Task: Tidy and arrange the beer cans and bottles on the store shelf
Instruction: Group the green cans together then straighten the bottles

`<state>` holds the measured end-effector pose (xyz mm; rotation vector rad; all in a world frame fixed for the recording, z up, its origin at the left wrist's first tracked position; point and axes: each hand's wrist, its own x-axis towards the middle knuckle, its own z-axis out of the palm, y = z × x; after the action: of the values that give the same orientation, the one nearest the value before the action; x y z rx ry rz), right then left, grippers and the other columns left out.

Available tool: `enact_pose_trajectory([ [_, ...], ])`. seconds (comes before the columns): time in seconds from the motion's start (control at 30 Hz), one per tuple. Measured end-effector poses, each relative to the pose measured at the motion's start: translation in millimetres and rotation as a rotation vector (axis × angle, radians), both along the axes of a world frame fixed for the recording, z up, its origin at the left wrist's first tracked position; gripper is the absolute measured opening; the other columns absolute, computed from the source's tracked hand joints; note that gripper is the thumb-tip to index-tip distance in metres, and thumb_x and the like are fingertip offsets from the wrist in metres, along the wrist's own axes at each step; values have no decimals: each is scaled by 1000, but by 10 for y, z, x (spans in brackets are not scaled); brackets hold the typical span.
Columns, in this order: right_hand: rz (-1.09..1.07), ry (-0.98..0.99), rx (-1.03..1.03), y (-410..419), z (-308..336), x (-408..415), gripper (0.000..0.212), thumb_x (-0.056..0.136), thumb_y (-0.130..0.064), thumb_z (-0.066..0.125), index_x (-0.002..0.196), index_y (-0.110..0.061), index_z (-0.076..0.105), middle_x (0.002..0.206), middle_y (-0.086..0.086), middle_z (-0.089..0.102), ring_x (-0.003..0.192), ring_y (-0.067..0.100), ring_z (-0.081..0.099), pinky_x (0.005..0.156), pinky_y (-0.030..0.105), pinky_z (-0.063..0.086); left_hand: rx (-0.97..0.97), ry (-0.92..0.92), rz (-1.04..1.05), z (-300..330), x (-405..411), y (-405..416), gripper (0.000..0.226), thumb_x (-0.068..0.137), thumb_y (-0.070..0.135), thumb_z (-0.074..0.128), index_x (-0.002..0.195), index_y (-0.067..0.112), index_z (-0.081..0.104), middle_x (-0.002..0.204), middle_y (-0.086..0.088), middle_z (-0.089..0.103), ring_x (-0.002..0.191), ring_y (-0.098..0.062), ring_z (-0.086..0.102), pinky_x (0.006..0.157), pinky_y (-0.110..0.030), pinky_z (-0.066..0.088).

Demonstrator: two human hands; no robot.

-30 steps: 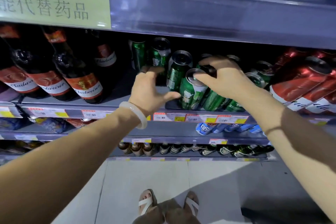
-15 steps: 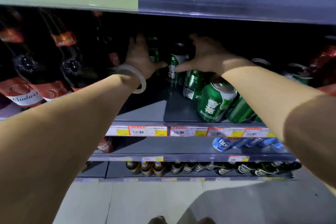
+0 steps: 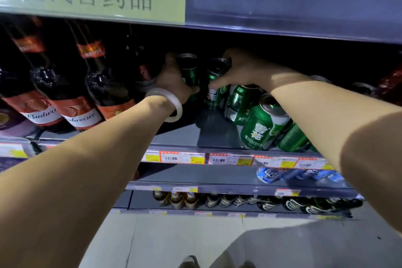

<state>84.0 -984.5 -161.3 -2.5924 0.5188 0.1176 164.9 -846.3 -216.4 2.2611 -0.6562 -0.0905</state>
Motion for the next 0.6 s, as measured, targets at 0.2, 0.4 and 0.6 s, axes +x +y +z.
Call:
enact_pose_trajectory([
  [0.2,154,39,-50,78,86,-171,71,66,-41,80,125,-19,47,109,-4,46,97,15,47,76,24,35,-66,-21,59,-11,-391,336,77,66,15,80,127,5,35,122,-10,55,113,-26,53,83,-24,39],
  [0.4,254,49,-22,139,95,-277,64,70,-36,79,121,-13,48,104,1,51,92,17,50,72,24,38,-88,-15,14,58,-590,572,80,61,12,84,126,3,38,115,-8,58,107,-21,55,77,-11,33],
  [0.6,261,87,-14,134,133,-279,66,73,-26,77,127,-6,45,120,11,52,99,18,46,73,19,33,-47,56,-42,97,-814,634,83,58,18,86,126,8,39,111,3,51,101,-11,49,80,-14,36],
])
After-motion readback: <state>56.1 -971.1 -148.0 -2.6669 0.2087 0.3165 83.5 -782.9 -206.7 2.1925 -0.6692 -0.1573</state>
